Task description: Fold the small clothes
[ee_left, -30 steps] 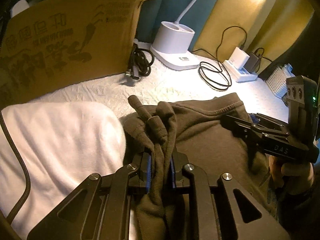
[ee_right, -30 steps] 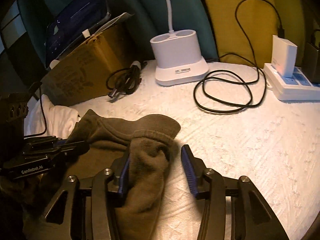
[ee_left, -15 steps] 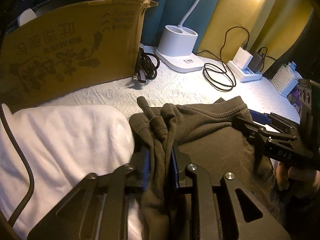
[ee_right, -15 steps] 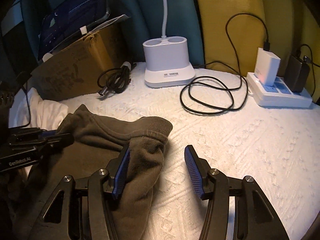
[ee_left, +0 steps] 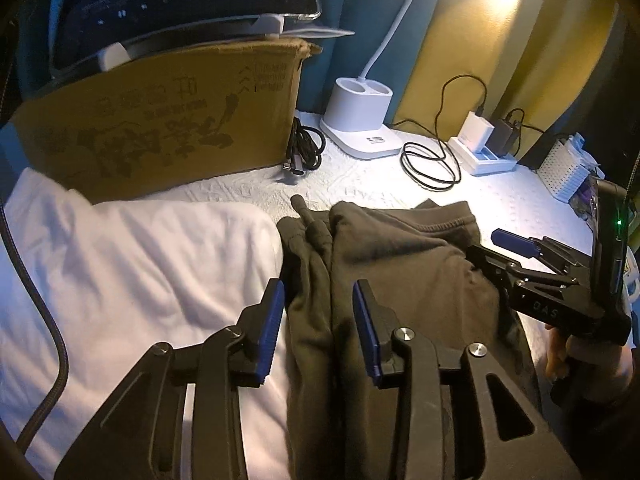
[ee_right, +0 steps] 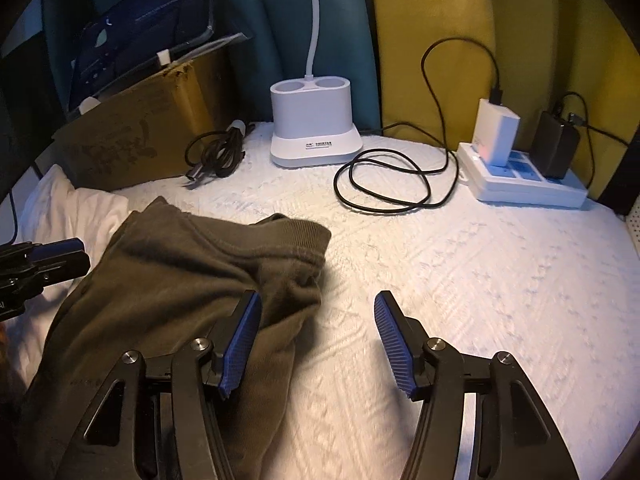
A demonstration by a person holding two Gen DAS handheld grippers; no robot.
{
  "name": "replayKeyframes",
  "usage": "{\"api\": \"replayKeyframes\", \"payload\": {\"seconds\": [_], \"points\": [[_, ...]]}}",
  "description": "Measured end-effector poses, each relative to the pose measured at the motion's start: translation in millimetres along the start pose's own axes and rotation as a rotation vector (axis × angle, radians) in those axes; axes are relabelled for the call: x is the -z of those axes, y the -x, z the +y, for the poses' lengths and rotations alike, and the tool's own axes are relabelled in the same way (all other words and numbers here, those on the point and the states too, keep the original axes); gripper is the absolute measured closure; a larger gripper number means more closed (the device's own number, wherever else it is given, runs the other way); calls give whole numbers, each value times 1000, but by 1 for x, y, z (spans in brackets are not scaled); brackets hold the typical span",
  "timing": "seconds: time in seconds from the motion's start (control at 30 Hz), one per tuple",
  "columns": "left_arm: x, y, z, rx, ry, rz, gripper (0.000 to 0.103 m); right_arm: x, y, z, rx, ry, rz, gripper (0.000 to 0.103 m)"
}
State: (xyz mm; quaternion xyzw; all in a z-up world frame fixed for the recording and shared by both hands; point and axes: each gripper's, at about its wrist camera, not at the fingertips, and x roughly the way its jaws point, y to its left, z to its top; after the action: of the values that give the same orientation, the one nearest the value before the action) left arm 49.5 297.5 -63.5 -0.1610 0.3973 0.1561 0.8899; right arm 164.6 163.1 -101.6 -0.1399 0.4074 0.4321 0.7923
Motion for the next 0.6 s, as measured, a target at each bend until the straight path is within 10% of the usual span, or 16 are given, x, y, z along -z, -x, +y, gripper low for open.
{"api": "replayKeyframes", "payload": {"seconds": [0.6], "points": [[65, 22, -19, -33, 19, 30, 62, 58, 41, 23, -42, 89, 29, 42]]}}
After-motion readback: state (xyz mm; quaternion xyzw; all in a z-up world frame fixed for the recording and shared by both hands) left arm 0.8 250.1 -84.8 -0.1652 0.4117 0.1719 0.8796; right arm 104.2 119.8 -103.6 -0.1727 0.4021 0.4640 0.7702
